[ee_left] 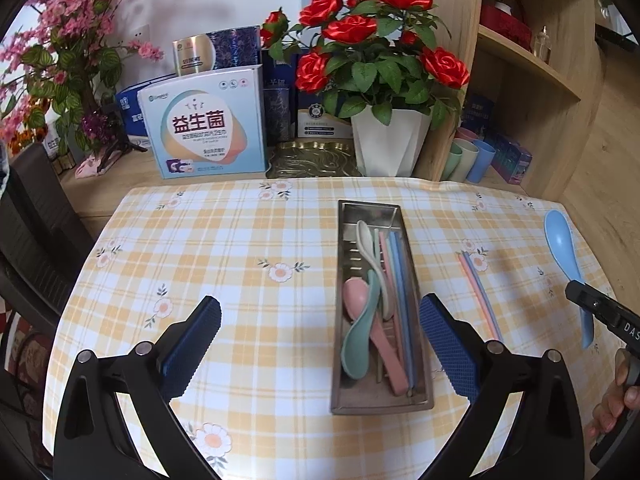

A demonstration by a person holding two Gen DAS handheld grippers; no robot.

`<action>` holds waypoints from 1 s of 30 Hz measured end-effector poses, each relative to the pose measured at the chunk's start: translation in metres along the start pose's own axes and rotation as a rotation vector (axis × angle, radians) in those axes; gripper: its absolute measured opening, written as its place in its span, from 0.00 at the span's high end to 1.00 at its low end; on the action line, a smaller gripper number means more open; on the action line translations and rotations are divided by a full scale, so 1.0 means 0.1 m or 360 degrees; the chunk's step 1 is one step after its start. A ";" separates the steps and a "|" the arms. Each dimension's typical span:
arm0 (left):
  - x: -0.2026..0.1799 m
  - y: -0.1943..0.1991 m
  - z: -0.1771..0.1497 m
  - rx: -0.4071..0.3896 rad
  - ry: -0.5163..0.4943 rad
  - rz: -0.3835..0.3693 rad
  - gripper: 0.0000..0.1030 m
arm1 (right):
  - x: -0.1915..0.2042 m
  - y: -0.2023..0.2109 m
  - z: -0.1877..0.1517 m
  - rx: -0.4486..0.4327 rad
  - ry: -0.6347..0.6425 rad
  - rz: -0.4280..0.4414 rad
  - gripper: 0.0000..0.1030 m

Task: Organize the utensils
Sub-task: 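Lower the blue spoon into the steel tray and open the right tool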

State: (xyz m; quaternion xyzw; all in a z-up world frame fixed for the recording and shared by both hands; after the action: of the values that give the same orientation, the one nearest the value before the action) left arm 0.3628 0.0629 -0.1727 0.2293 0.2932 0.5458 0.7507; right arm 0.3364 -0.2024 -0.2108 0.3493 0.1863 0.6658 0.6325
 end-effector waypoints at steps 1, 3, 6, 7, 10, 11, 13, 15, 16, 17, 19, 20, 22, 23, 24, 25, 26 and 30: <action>0.04 0.01 -0.03 0.0003 0.0015 0.0002 0.06 | 0.06 -0.02 -0.02 0.0016 0.0016 0.0002 0.88; 0.10 0.01 -0.07 0.0006 0.0036 -0.0003 0.06 | 0.14 -0.07 -0.04 0.0048 0.0040 0.0001 0.88; 0.20 0.03 -0.14 0.0005 0.0058 0.0009 0.06 | 0.29 -0.16 -0.09 0.0112 0.0067 0.0006 0.88; 0.22 0.03 -0.15 0.0004 0.0062 0.0014 0.06 | 0.36 -0.22 -0.10 0.0140 0.0077 0.0010 0.88; 0.33 0.04 -0.19 -0.0002 0.0089 0.0033 0.06 | 0.53 -0.37 -0.13 0.0210 0.0099 0.0014 0.88; 0.37 0.05 -0.21 -0.0006 0.0105 0.0037 0.06 | 0.59 -0.42 -0.14 0.0229 0.0100 0.0018 0.88; 0.44 0.07 -0.22 -0.0011 0.0126 0.0046 0.06 | 0.70 -0.54 -0.15 0.0274 0.0098 0.0013 0.88; 0.49 0.08 -0.24 -0.0018 0.0142 0.0053 0.06 | 0.84 -0.70 -0.17 0.0339 0.0075 0.0011 0.88; 0.53 0.09 -0.25 -0.0021 0.0154 0.0058 0.06 | 0.90 -0.75 -0.18 0.0359 0.0067 0.0010 0.88; 0.55 0.10 -0.26 -0.0024 0.0164 0.0059 0.06 | 0.98 -0.83 -0.19 0.0387 0.0061 0.0011 0.88; 0.61 0.11 -0.28 -0.0026 0.0187 0.0061 0.06 | 1.10 -0.94 -0.23 0.0430 0.0072 -0.0006 0.88; 0.63 0.12 -0.29 -0.0027 0.0196 0.0062 0.06 | 1.17 -1.00 -0.25 0.0455 0.0075 -0.0007 0.88; 0.68 0.12 -0.31 -0.0026 0.0214 0.0067 0.06 | 1.25 -1.08 -0.30 0.0484 0.0079 -0.0024 0.88; 0.70 0.12 -0.31 -0.0025 0.0221 0.0070 0.06 | 1.30 -1.12 -0.32 0.0501 0.0075 -0.0031 0.88; 0.73 0.12 -0.32 -0.0024 0.0229 0.0075 0.06 | 1.31 -1.15 -0.34 0.0511 0.0074 -0.0040 0.88; 0.74 0.13 -0.33 -0.0025 0.0234 0.0077 0.06 | 1.32 -1.18 -0.36 0.0522 0.0073 -0.0050 0.88; 0.75 0.13 -0.33 -0.0027 0.0240 0.0077 0.06 | 1.33 -1.20 -0.38 0.0532 0.0068 -0.0058 0.88; 0.79 0.13 -0.34 -0.0028 0.0255 0.0084 0.06 | 1.34 -1.28 -0.45 0.0573 0.0057 -0.0086 0.88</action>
State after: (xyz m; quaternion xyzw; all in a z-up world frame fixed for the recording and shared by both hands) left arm 0.3489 0.1433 -0.2034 0.1859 0.3414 0.5847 0.7121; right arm 0.4022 -0.0471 -0.2994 0.4398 0.3230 0.6107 0.5739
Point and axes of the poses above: each gripper's, at about its wrist camera, not at the fingertips, and y roughly against the way its jaws point, x to its left, z to its top, the point moved 8 cm from there along -y, roughly the way its jaws point, and after that the axes turned 14 degrees about -z, right-handed, at the moved point
